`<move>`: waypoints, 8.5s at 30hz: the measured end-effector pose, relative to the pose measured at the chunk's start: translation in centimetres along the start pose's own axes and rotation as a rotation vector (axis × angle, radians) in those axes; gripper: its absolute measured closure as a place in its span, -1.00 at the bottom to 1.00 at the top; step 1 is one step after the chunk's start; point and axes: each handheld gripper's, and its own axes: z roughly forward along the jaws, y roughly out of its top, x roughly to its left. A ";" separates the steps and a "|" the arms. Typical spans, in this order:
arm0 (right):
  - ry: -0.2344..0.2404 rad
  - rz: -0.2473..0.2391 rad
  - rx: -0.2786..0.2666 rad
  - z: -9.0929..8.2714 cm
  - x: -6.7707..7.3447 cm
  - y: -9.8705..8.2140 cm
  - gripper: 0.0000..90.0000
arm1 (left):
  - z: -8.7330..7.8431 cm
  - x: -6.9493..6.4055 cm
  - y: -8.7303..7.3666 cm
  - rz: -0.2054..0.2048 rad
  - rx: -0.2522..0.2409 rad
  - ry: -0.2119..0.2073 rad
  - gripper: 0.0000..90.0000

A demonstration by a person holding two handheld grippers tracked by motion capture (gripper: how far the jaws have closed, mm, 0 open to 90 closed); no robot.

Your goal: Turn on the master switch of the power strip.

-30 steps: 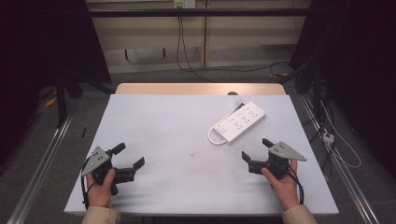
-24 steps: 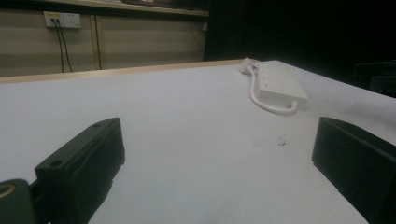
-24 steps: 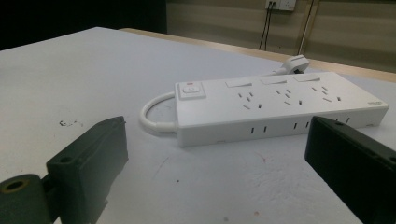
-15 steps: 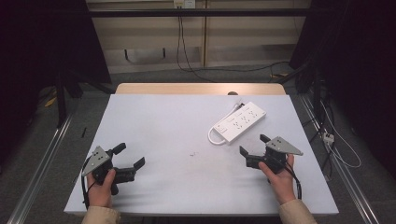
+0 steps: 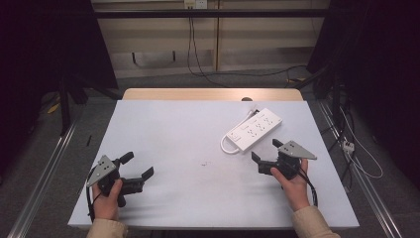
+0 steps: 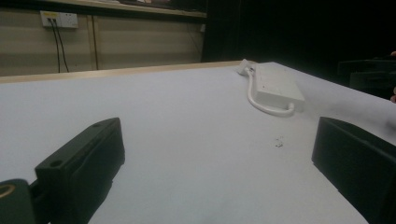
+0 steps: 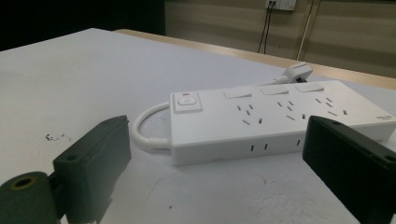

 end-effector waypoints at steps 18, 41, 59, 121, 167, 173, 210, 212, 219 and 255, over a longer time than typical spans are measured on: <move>0.011 -0.003 0.019 1.5 0.0 0.4 -0.83 | 0.1 0.1 -0.1 0.002 0.005 -0.007 -0.95; 0.011 -0.014 0.048 3.0 -0.1 0.9 -0.81 | 0.3 0.0 -0.1 -0.004 0.006 -0.010 -0.95; 0.005 -0.019 0.060 3.8 -0.4 1.3 -0.79 | 0.4 0.1 -0.2 -0.002 0.013 -0.016 -0.95; 0.041 -0.030 0.097 6.6 -0.2 3.3 -0.20 | 0.6 0.1 -0.2 -0.009 0.016 -0.022 -0.95; 0.075 0.004 0.146 7.7 -0.5 2.8 0.66 | 0.7 0.1 -0.3 -0.009 0.019 -0.029 -0.95; 0.078 0.005 0.148 7.8 -0.6 2.8 0.73 | 0.8 0.1 -0.3 -0.013 0.019 -0.030 -0.95; 0.122 0.023 0.168 8.9 -0.5 3.2 1.00 | 0.7 0.1 -0.3 -0.011 0.018 -0.031 -0.95; 0.119 0.014 0.173 8.9 -0.5 3.2 1.00 | 0.7 0.1 -0.3 -0.011 0.017 -0.031 -0.95; 0.126 0.011 0.178 9.0 -0.4 3.1 1.00 | 0.7 0.1 -0.3 -0.012 0.018 -0.030 -0.95; 0.127 0.000 0.199 10.3 0.1 2.5 1.00 | 0.7 0.1 -0.3 -0.015 0.016 -0.031 -0.95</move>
